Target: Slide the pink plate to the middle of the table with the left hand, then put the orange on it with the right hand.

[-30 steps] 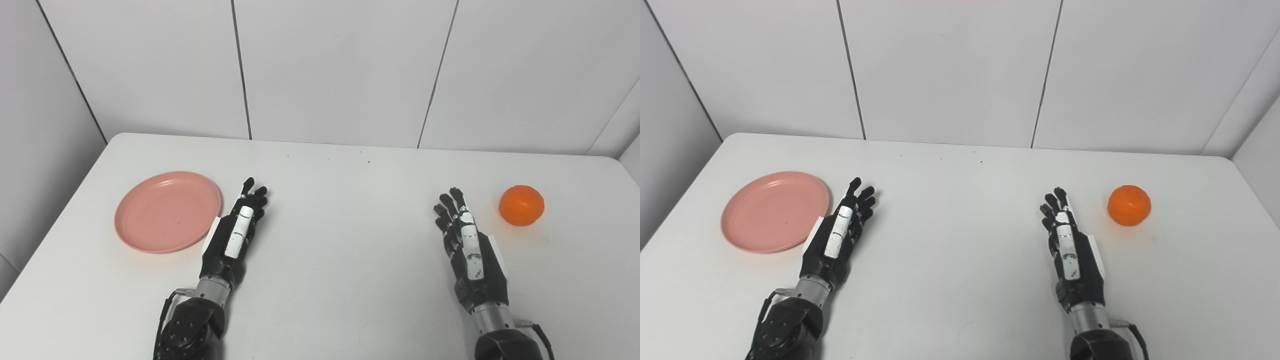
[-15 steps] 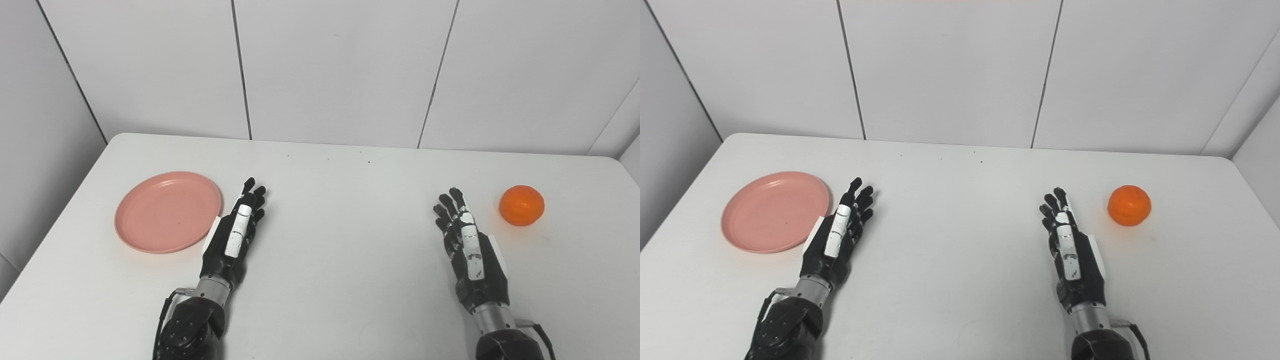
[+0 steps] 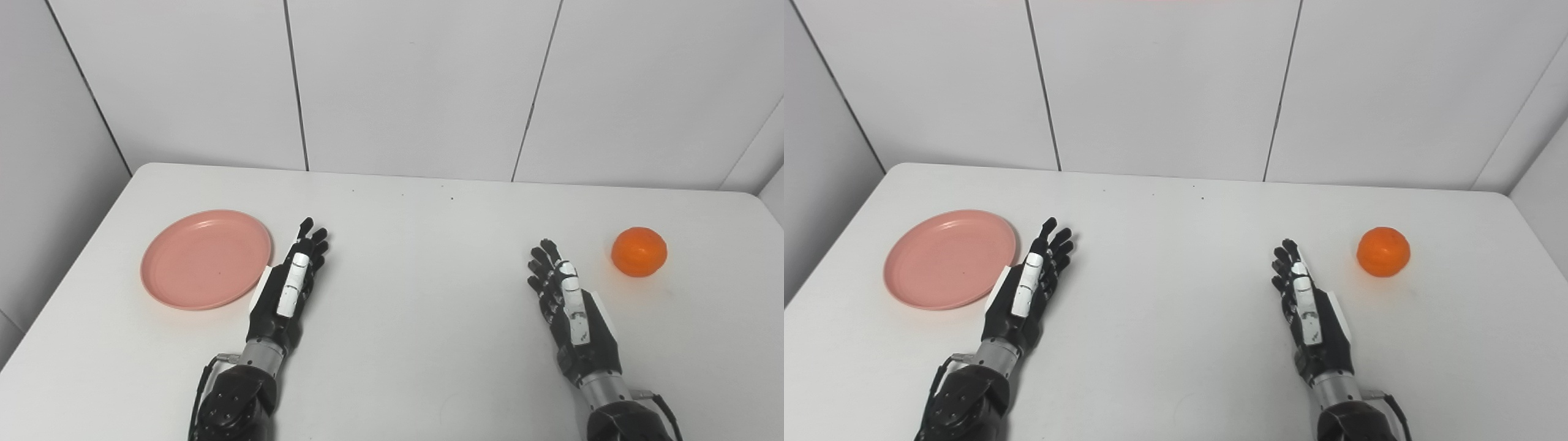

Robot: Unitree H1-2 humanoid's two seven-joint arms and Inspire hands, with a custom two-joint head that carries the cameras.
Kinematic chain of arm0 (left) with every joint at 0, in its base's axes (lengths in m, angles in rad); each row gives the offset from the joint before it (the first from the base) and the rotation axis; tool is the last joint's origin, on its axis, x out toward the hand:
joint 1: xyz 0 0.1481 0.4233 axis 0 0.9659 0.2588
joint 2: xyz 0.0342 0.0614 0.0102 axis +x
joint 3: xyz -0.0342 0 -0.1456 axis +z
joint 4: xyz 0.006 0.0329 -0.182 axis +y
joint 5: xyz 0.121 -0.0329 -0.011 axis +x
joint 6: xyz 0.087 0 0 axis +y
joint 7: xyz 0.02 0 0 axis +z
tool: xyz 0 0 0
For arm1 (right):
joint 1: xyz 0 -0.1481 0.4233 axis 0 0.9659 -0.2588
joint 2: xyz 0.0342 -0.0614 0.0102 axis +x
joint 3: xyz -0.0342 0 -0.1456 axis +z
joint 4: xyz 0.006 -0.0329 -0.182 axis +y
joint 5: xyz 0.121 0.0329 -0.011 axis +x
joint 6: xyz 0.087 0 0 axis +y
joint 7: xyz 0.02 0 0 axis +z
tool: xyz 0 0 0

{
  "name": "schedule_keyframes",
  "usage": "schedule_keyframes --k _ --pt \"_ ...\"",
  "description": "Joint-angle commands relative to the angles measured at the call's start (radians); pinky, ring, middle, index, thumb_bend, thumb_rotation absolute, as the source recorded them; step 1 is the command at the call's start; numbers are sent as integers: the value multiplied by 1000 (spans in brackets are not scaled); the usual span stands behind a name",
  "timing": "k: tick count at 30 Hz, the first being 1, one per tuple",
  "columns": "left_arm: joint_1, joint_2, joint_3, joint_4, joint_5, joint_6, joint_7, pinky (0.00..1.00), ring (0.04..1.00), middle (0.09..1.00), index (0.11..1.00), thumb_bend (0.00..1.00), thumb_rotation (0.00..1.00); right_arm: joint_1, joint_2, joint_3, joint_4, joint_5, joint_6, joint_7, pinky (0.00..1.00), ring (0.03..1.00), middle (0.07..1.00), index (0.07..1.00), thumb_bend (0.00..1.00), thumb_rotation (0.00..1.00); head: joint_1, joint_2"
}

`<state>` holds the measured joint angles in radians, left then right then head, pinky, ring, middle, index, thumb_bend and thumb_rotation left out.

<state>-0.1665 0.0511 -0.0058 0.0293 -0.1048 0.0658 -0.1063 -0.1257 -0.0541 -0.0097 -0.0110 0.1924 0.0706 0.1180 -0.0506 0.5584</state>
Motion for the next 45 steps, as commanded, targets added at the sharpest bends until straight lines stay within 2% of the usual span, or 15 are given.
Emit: schedule_keyframes --k 1,3,7,8,9,10,11,12,19,23,30,36,39,42,45 --pt "-34 -3 -11 -4 13 -25 -1 1000 957 964 1000 783 931 -26 -2 3 -17 -4 -10 8 1000 975 962 976 726 994 7 -4" --pt "-34 -6 -8 5 8 -24 -3 1000 965 965 1000 797 924 -27 -3 2 -6 -3 -20 12 1000 975 962 975 731 990 16 -11" --pt "-38 -5 -16 54 10 -86 -16 1000 962 970 1000 817 917 -29 -9 -5 39 4 -66 29 1000 976 963 976 734 981 51 -47" --pt "-40 -8 -19 69 14 -101 -14 1000 960 970 1000 797 916 -31 -12 -8 55 8 -78 34 1000 976 963 977 734 980 79 -71" --pt "-40 -11 -23 77 20 -112 -10 1000 957 967 1000 773 917 -33 -15 -11 69 11 -88 41 1000 978 964 979 737 978 84 -76" --pt "-42 -19 -28 88 27 -117 -3 1000 956 966 1000 766 916 -38 -20 -15 92 17 -106 50 1000 980 966 982 738 978 119 -105" --pt "-42 -26 -31 98 33 -127 3 1000 957 966 1000 762 910 -40 -24 -18 108 23 -118 58 1000 981 967 984 738 980 119 -105" --pt "-46 -35 -36 117 40 -142 9 1000 954 967 1000 752 906 -45 -31 -23 133 29 -134 69 1000 982 969 985 737 982 161 -137" --pt "-66 -84 -51 194 67 -184 34 1000 938 972 1000 651 920 -58 -74 -52 226 67 -183 122 1000 992 980 1000 741 994 264 -191" --pt "-66 -99 -59 228 100 -224 49 980 913 957 1000 630 903 -55 -93 -64 244 85 -194 148 1000 996 986 1000 730 1000 310 -199" --pt "-84 -108 -59 303 114 -301 63 966 906 953 1000 688 896 -67 -100 -72 280 99 -207 172 1000 1000 1000 1000 726 1000 327 -206" --pt "-86 -107 -60 304 117 -305 67 969 908 953 1000 680 906 -74 -103 -74 293 109 -209 191 1000 1000 997 1000 722 1000 325 -202" --pt "-77 -95 -72 277 158 -303 80 953 903 947 1000 705 929 -65 -99 -72 273 109 -198 193 1000 1000 999 1000 718 1000 324 -199" --pt "-68 -69 -92 222 179 -289 57 912 887 933 1000 713 929 -55 -91 -67 256 107 -193 192 1000 1000 1000 1000 724 1000 315 -197" --pt "-75 -15 -118 159 122 -237 -44 855 856 900 1000 732 899 -41 -82 -58 229 90 -184 178 1000 1000 1000 1000 725 1000 295 -192"
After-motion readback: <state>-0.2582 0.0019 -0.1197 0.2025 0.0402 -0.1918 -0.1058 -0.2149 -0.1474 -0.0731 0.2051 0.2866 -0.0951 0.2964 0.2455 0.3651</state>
